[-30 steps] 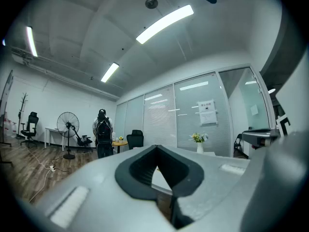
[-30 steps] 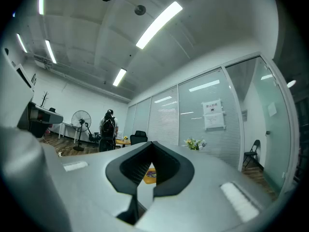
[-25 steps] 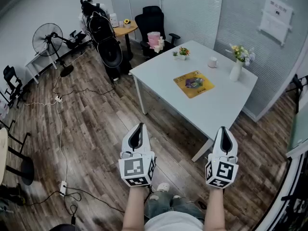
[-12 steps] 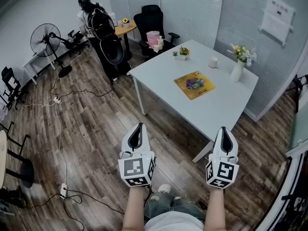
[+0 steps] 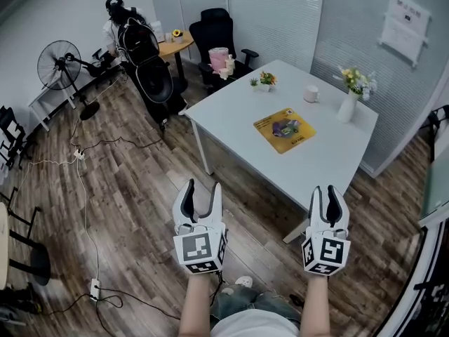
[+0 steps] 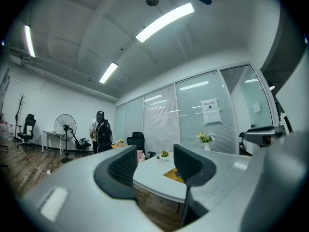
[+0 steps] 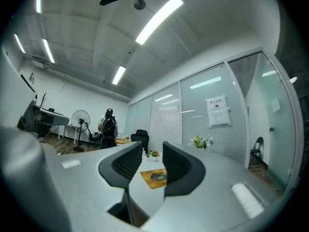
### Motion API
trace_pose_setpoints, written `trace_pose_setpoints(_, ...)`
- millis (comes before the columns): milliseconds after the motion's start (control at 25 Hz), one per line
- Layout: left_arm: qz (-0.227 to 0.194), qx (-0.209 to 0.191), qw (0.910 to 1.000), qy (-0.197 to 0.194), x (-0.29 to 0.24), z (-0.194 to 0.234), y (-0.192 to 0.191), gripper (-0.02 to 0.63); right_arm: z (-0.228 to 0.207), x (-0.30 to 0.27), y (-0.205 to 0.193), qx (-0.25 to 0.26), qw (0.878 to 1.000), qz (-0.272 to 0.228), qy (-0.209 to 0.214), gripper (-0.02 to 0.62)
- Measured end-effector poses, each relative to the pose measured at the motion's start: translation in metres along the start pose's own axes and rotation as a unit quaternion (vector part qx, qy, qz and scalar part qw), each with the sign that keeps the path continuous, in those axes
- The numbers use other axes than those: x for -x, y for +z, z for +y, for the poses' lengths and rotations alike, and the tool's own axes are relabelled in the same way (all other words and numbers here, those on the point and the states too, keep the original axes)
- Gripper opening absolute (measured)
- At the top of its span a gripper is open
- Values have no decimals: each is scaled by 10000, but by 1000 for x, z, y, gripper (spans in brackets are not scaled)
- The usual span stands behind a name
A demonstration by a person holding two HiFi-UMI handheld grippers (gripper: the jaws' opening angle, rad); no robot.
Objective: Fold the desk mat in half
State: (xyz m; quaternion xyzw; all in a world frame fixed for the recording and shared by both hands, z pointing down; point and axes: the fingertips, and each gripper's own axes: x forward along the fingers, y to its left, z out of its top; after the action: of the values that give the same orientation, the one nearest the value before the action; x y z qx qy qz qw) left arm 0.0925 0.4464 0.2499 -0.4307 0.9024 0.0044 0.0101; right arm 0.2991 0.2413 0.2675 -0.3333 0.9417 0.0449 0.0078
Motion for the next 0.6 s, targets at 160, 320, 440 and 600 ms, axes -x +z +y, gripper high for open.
trace_pose_setpoints(160, -4, 3, 10000, -54, -16, 8, -2, 307, 11, -12, -6, 43, 9998, 8, 174, 276)
trace_pose_setpoints(320, 63, -2, 10000, -71, -28, 13, -6, 323, 14, -22, -13, -57, 9996, 63, 256, 352)
trace_pose_setpoints(440, 30, -6, 10000, -69, -36, 17, -7, 336, 13, -30, -17, -57, 9997, 87, 229, 379)
trace_pose_setpoints(600, 24, 79, 10000, -54, -46, 20, -12, 338, 12, -40, -22, -43, 9996, 149, 252, 407)
